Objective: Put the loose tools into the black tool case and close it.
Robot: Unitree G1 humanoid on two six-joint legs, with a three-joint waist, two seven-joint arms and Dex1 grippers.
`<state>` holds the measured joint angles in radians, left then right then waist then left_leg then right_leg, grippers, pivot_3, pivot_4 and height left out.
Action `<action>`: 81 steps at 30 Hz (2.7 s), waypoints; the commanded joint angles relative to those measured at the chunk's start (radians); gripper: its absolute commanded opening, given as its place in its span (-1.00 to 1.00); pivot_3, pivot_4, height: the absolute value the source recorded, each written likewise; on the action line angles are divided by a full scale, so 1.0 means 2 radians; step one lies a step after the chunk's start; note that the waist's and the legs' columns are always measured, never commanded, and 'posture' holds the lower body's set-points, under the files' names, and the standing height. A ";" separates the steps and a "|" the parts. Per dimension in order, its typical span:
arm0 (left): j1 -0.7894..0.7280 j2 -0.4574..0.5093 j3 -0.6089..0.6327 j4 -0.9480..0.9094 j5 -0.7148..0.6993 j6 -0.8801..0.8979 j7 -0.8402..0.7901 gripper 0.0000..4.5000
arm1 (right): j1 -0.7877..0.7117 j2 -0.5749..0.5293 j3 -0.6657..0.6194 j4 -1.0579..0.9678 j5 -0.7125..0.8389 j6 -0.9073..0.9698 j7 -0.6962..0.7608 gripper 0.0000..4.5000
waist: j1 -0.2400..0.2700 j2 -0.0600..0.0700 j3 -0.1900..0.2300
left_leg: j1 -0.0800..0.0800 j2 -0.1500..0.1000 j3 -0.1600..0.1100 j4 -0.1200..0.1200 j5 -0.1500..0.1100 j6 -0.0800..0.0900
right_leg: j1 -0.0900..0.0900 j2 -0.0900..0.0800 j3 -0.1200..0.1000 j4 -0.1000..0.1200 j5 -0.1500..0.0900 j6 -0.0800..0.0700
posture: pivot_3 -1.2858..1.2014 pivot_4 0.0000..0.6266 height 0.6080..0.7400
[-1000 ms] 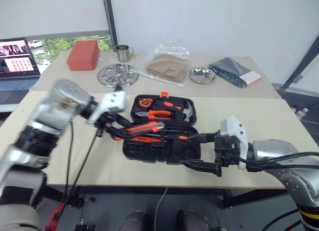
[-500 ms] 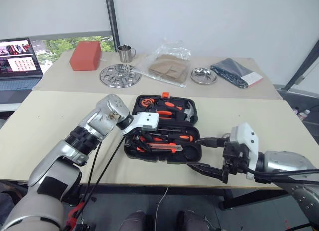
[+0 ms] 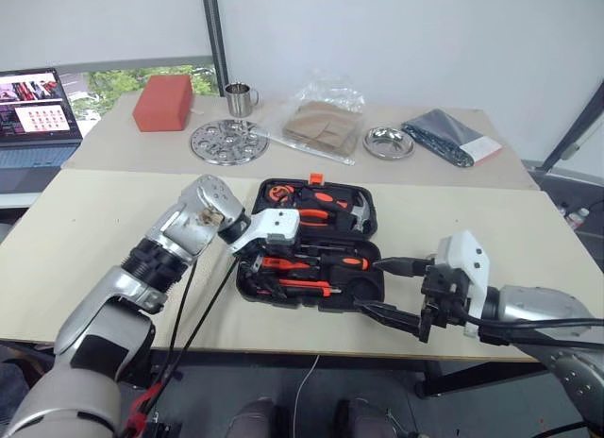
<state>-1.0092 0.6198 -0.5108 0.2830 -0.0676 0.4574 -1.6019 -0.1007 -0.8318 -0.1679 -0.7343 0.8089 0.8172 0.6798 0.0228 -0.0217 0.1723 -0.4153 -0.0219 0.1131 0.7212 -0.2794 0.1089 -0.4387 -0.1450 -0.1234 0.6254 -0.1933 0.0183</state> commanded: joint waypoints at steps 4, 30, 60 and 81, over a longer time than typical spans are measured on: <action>0.017 -0.004 0.008 -0.025 -0.006 0.002 0.000 -0.41 | -0.005 -0.004 -0.002 -0.002 -0.001 -0.011 0.010 1.00 | 0.000 0.000 0.000 | 0.000 0.000 0.000 0.000 0.000 0.000 | 0.000 0.000 0.000 0.000 0.000 0.000 | 0.03 -0.52 0.91; 0.067 -0.027 0.176 -0.046 -0.121 0.001 0.059 -0.34 | 0.124 -0.054 -0.176 0.085 -0.055 -0.015 0.018 1.00 | 0.008 0.003 -0.003 | 0.002 0.001 -0.002 0.001 -0.001 0.001 | 0.004 -0.001 0.000 -0.004 0.002 0.001 | 0.03 -0.52 0.91; 0.111 0.013 0.159 -0.134 -0.161 0.039 0.066 1.00 | -0.052 -0.016 0.019 0.254 -0.172 -0.072 0.086 -0.98 | -0.006 0.006 -0.001 | 0.005 0.000 -0.001 -0.003 -0.001 -0.002 | 0.007 0.001 -0.001 -0.007 0.001 0.002 | 0.03 -0.52 0.91; 0.137 0.036 0.161 -0.167 -0.165 0.048 0.084 1.00 | -0.120 -0.025 0.153 0.107 -0.148 0.007 0.114 0.19 | -0.006 0.006 -0.001 | 0.005 0.000 -0.001 -0.003 -0.002 -0.003 | 0.007 0.001 -0.001 -0.007 0.001 0.002 | 0.03 -0.52 0.91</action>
<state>-0.7342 0.6754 -0.2149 -0.0227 -0.3828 0.5471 -1.4435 -0.3395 -0.8691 0.1862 -0.4709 0.4599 0.8159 0.8739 0.0117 -0.0088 0.1706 -0.4054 -0.0226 0.1114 0.7152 -0.2829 0.1032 -0.4254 -0.1434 -0.1264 0.6117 -0.1909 0.0223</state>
